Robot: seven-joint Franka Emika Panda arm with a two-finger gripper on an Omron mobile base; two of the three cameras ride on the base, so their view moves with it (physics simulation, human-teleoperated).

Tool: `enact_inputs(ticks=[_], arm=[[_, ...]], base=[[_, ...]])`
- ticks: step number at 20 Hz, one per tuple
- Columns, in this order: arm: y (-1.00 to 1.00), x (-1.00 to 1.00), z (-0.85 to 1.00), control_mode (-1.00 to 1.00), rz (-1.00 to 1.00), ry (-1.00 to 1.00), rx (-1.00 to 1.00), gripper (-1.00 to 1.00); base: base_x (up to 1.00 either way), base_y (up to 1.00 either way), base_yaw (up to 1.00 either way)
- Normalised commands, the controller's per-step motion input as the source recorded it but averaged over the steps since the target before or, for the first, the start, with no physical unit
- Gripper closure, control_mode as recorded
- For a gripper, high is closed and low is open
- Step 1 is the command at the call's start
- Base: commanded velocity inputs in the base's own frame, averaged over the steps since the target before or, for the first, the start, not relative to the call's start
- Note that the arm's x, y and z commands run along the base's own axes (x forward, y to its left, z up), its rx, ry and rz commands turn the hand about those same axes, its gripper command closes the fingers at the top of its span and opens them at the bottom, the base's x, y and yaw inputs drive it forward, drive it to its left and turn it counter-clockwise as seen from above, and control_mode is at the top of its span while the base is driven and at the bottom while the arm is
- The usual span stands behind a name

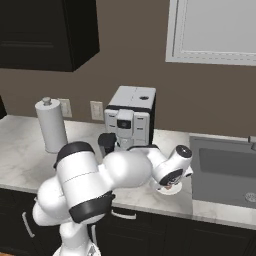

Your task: Take a sugar cube from the saucer and place it inside the coffee. Then, grab milk from the fridge and place it next to the coffee on the counter to sweeten the coffee.

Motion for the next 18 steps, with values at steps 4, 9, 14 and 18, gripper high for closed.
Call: enact_inputs(ticks=[4, 9, 14, 18], arm=[[0.0, 0.06, -0.11, -1.0, 0.0, 0.0, 0.0, 1.0], [0.0, 0.01, -0.08, -1.0, 0.0, 0.01, 0.0, 1.0], [0.0, 0.0, -0.11, -1.0, 0.0, 0.11, 0.0, 1.0], [0.0, 0.0, -0.01, -1.0, 0.0, 0.08, 0.0, 1.0]], base=[[0.0, 0.0, 0.0], [0.0, 0.0, 0.0], [0.0, 0.0, 0.0], [0.0, 0.0, 0.0]])
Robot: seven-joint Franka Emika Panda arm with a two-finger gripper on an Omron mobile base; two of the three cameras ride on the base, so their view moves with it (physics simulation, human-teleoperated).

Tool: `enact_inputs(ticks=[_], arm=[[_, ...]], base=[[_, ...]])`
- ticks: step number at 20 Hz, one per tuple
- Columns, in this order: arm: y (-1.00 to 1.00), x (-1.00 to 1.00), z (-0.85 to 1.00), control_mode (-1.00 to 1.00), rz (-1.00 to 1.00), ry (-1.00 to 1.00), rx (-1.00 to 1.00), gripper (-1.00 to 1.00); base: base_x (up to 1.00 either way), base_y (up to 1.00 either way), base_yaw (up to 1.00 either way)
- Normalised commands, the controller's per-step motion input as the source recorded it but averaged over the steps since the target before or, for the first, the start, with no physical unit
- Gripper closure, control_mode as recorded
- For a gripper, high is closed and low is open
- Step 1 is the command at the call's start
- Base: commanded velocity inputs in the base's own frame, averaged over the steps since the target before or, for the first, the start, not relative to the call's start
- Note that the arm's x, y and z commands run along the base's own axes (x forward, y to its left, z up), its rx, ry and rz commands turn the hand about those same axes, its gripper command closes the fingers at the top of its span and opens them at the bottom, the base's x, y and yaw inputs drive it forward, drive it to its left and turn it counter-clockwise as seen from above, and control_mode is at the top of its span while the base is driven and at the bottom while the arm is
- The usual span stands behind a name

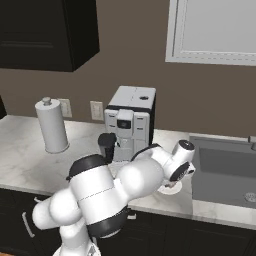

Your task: Take a sugar cube from the saucer and place it inside the coffee. Then, grab milk from the fridge and place it next to the coffee on the counter to sweeten the coffee.

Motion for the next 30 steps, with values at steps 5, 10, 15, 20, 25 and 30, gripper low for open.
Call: enact_inputs(ticks=[5, 10, 15, 20, 25, 30], arm=[[0.01, -0.09, 0.14, -1.0, 0.0, 0.01, 0.0, 1.0], [0.23, -0.19, 0.36, -1.0, 0.0, 0.0, 0.0, 1.0], [0.45, -0.41, 0.48, -1.0, 0.0, 0.0, -0.04, 1.0], [0.79, -0.69, 0.42, -1.0, 0.0, -0.15, -0.14, 1.0], [0.93, -0.53, 0.25, -1.0, 0.0, -0.2, -0.19, 1.0], [0.65, -0.31, 0.59, -1.0, -0.02, -0.16, -0.13, 1.0]], base=[[0.0, 0.0, 0.0], [0.0, 0.0, 0.0], [0.0, 0.0, 0.0], [0.0, 0.0, 0.0], [0.0, 0.0, 0.0], [0.0, 0.0, 0.0]])
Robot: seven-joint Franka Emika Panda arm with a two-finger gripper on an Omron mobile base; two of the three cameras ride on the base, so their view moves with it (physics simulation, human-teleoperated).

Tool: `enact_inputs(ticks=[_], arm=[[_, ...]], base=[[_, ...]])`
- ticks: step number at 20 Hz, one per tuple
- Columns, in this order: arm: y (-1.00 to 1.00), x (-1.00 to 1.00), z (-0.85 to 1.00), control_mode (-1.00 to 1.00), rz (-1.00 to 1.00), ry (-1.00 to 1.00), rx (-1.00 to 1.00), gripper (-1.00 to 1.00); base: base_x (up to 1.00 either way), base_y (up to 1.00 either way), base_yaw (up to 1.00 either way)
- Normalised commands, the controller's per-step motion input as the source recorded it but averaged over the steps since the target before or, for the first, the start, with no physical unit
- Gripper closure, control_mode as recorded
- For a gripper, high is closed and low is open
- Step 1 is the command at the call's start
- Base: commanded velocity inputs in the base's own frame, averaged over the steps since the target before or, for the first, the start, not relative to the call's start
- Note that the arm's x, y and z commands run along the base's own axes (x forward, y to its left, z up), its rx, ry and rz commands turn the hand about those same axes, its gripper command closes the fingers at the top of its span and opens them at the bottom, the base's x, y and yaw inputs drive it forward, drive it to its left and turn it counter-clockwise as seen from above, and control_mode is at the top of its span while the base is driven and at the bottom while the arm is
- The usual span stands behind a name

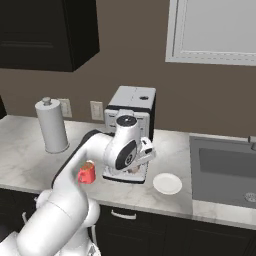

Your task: Take a sugar cube from the saucer and place it inside the coffee. Then, grab milk from the fridge and place it next to the coffee on the counter to sweeten the coffee.

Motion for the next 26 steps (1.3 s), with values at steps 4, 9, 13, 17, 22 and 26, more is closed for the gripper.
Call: enact_inputs(ticks=[4, 9, 13, 17, 22, 26], arm=[[0.49, -0.19, 0.66, -1.0, -0.02, -0.02, -0.06, 1.0], [0.55, -0.14, 0.43, -1.0, -0.02, 0.0, -0.05, 1.0], [0.67, 0.0, 0.34, -1.0, -0.03, 0.0, -0.08, 1.0], [0.72, 0.0, 0.09, -1.0, -0.03, 0.0, -0.1, 1.0], [0.75, 0.0, 0.0, -1.0, -0.04, 0.0, -0.1, 1.0], [0.68, 0.01, 0.0, -1.0, -0.1, 0.0, -0.06, 1.0]], base=[[0.0, 0.0, 0.0], [0.0, 0.0, 0.0], [0.0, 0.0, 0.0], [0.0, 0.0, 0.0], [0.0, 0.0, 0.0], [0.0, 0.0, 0.0]])
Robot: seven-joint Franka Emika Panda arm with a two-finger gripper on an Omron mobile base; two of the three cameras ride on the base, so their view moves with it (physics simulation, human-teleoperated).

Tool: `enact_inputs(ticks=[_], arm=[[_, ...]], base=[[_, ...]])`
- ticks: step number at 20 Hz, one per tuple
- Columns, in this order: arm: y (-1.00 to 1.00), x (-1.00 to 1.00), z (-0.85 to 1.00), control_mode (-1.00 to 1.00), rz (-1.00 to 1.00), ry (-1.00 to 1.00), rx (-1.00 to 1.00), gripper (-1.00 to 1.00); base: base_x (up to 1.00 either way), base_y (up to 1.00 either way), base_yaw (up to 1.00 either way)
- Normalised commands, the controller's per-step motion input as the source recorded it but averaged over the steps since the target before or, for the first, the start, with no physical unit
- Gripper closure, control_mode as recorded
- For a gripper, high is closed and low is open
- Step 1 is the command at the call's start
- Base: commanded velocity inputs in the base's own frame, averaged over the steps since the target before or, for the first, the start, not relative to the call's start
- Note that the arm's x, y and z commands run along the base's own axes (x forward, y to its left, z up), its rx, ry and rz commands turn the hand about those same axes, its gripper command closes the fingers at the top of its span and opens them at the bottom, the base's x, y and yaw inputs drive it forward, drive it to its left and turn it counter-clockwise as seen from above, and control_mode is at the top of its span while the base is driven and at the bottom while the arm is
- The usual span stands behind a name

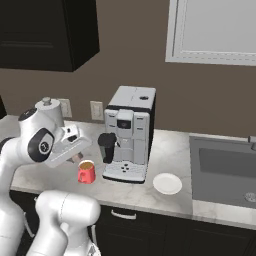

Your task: Take a sugar cube from the saucer and place it inside the coffee. Then, grab milk from the fridge and place it next to the coffee on the counter to sweeten the coffee.

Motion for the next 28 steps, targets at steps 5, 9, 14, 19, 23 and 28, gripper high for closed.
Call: enact_inputs(ticks=[5, 9, 14, 19, 23, 28], arm=[[0.47, 0.16, -0.06, -1.0, -0.17, 0.0, 0.0, 1.0], [0.19, 0.31, -0.01, -1.0, -0.2, 0.0, 0.0, 1.0], [0.0, 0.34, -0.16, -1.0, -0.19, 0.0, 0.0, 1.0], [0.0, 0.36, -0.33, -1.0, -0.15, 0.0, 0.0, 1.0], [0.0, 0.19, -0.34, -1.0, -0.08, 0.0, 0.0, 1.0], [0.0, 0.12, -0.25, -1.0, -0.03, 0.0, 0.0, 1.0]], base=[[0.0, 0.0, 0.0], [0.0, 0.0, 0.0], [0.0, 0.0, 0.0], [0.0, 0.0, 0.0], [0.0, 0.0, 0.0], [0.0, 0.0, 0.0]])
